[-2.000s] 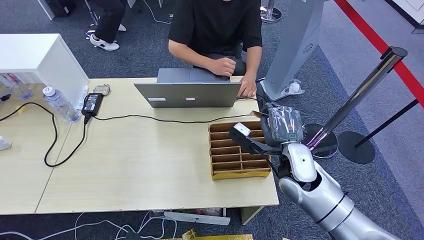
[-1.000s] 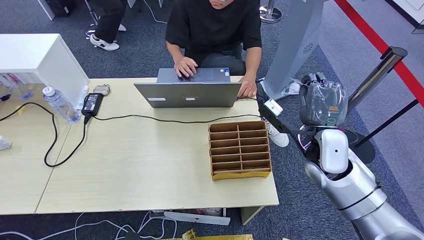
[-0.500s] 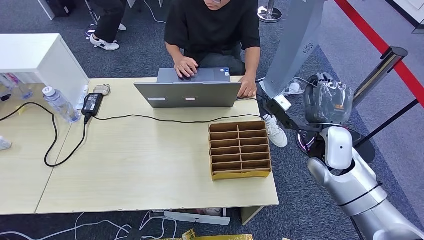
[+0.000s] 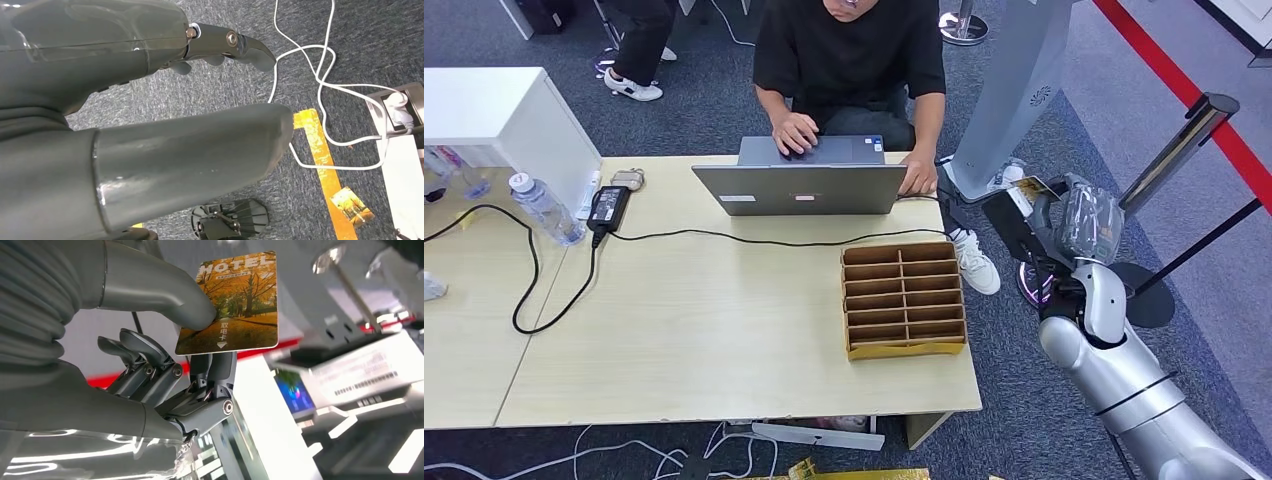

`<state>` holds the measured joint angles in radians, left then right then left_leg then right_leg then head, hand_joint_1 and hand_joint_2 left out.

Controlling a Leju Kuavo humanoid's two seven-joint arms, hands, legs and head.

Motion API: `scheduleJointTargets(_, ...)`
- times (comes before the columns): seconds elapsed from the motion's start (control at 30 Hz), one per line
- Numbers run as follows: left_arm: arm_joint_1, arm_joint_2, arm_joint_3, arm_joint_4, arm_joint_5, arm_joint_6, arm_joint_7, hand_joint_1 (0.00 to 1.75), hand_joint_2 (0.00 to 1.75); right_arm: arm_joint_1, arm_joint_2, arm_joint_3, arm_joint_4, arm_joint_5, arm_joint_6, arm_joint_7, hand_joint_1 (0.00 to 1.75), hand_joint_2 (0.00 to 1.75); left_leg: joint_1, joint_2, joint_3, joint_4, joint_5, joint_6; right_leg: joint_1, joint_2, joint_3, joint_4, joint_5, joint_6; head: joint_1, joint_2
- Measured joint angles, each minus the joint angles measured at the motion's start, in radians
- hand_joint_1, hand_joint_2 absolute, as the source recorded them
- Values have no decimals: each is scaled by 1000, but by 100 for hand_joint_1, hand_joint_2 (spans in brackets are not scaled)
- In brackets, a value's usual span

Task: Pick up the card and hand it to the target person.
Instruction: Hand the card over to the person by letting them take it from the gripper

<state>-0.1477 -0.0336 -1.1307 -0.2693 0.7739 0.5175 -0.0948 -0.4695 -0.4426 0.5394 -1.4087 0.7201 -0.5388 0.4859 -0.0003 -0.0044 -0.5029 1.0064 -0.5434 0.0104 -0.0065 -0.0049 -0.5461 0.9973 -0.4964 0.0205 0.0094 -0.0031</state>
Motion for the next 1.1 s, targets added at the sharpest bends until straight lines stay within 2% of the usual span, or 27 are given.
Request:
scheduleJointTargets(0.1,-4,0,0,0,-1,-1,-1,0,0,2,8,0,22,-104,-19,-38,175,175,0,0,0,0,0,0,0,0,0,0,0,0,0,0)
scheduleJointTargets(0.2,-8,0,0,0,-6,0,0,0,0,3,16,0,39,-136,-34,-51,175,175,0,0,0,0,0,0,0,0,0,0,0,0,0,0)
scheduleJointTargets(0.5,-9,0,-22,0,-26,2,12,0,0,35,16,-13,51,-147,-50,-35,175,175,0,0,0,0,0,0,0,0,-1,0,0,0,0,0)
scheduleJointTargets(1.1,-18,-23,-50,0,-50,3,33,0,0,110,-47,-73,21,-144,-56,-4,174,175,0,0,0,0,0,0,0,0,-1,0,0,0,0,0)
